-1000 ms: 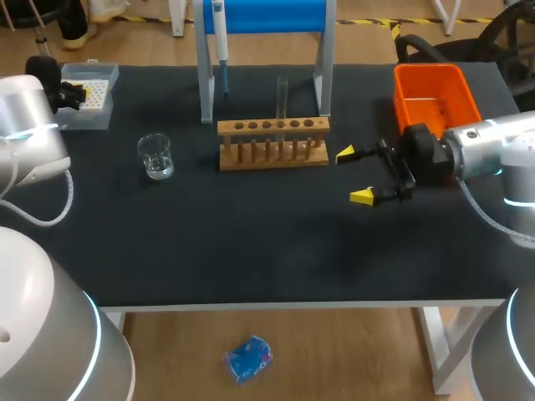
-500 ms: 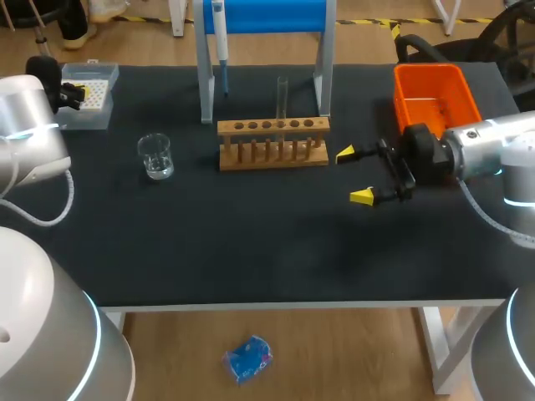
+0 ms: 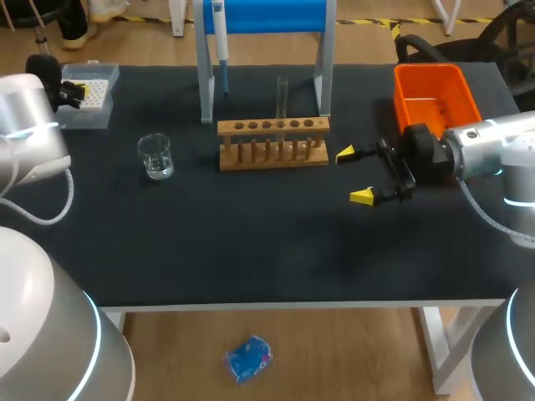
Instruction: Invert the test tube, pick up the pipette, mount the tip to pipette, aspirate from beaker and dispense into the tube, eject the tip, return the pipette, and cap with the stopper.
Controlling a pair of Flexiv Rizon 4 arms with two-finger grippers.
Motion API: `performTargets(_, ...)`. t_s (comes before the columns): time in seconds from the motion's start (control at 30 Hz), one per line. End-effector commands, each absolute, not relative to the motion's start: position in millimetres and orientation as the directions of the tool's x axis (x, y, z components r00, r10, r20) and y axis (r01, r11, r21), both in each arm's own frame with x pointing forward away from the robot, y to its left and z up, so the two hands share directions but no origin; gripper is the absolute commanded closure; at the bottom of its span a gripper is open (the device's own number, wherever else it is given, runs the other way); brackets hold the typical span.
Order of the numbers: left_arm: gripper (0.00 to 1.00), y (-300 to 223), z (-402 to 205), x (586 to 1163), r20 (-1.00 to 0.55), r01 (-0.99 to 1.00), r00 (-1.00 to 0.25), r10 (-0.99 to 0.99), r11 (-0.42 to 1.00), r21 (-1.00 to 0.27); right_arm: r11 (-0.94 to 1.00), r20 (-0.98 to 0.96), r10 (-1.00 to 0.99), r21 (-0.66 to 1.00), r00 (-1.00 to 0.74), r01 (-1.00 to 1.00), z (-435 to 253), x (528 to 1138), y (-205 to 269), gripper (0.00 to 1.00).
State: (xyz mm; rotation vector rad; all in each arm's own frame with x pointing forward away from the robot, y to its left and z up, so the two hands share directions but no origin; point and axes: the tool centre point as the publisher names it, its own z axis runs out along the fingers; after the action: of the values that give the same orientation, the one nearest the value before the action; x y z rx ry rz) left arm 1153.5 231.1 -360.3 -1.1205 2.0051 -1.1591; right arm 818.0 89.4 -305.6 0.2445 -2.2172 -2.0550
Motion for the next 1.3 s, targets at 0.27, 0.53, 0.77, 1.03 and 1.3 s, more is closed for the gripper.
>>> performTargets(0.27,1.0,230.9,-348.3,1150.8,-0.07,-0.375,-0.49,-0.869,0.283,-0.883,0.071,-0.031,-0.191,0.996,-0.981,-0.045,-306.4,817.9,89.4,0.0)
performTargets(0.53,1.0,229.7,-336.4,1147.2,-0.081,-0.364,-0.488,-0.869,0.287,-0.886,0.071,-0.031,-0.191,0.996,-0.981,-0.045,-306.4,817.9,89.4,0.0)
performTargets(0.77,1.0,228.0,-321.5,1144.9,-0.106,-0.341,-0.485,-0.868,0.299,-0.891,0.071,-0.031,-0.191,0.996,-0.981,-0.045,-306.4,817.9,89.4,0.0)
performTargets(1.03,1.0,226.9,-300.0,1138.9,-0.132,-0.319,-0.477,-0.869,0.312,-0.895,0.071,-0.031,-0.191,0.996,-0.981,-0.045,-306.4,817.9,89.4,0.0)
performTargets(1.3,1.0,227.0,-282.3,1135.2,-0.143,-0.305,-0.468,-0.872,0.311,-0.9,0.071,-0.031,-0.191,0.996,-0.981,-0.045,-306.4,817.9,89.4,0.0)
